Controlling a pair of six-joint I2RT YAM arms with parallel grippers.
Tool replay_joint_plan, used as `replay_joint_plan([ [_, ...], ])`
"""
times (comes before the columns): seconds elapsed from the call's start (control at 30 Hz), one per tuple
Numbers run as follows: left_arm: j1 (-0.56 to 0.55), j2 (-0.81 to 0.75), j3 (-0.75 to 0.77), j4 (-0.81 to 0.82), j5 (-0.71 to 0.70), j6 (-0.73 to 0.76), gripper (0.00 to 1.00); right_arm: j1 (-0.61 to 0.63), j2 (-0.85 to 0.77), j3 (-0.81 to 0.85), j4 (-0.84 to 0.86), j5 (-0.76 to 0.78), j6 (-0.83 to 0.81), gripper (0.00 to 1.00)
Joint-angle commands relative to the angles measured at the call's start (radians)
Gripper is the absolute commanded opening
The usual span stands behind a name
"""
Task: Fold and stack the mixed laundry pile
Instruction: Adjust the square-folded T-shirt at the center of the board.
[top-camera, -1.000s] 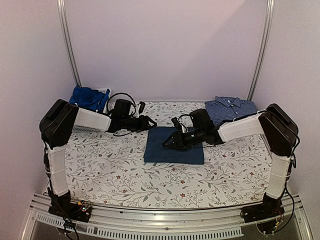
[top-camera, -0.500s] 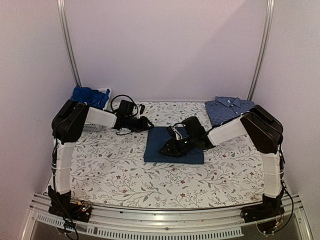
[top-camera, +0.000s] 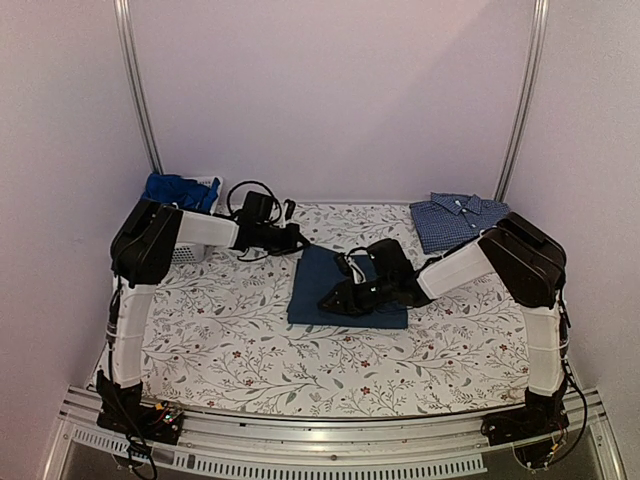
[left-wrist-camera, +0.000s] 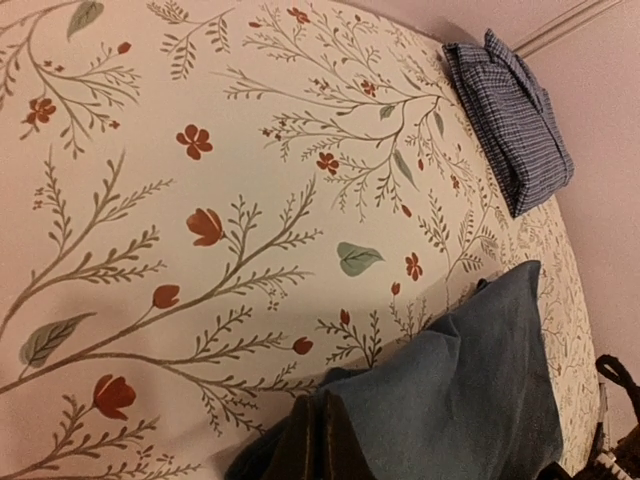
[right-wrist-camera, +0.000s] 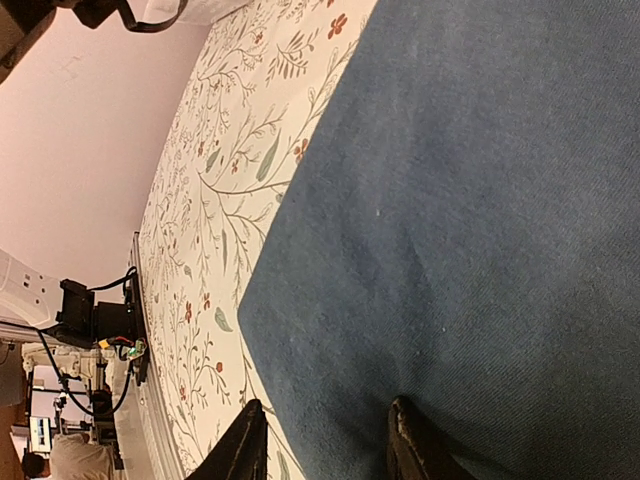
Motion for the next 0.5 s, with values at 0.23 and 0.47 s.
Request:
replay_joint_plan([
  [0.23,0.047,0.101,0.047,-0.015,-0.02,0.016,0.07,0.044,0.017,-0.076,-0.108,-0.023,0.004,0.41],
  [0.47,0.045,-0.133,-0.139,0.062,-0.019,0.043,0.53,0.025,-0.192,-0.056,-0.154,-0.047,-0.038,0.64],
])
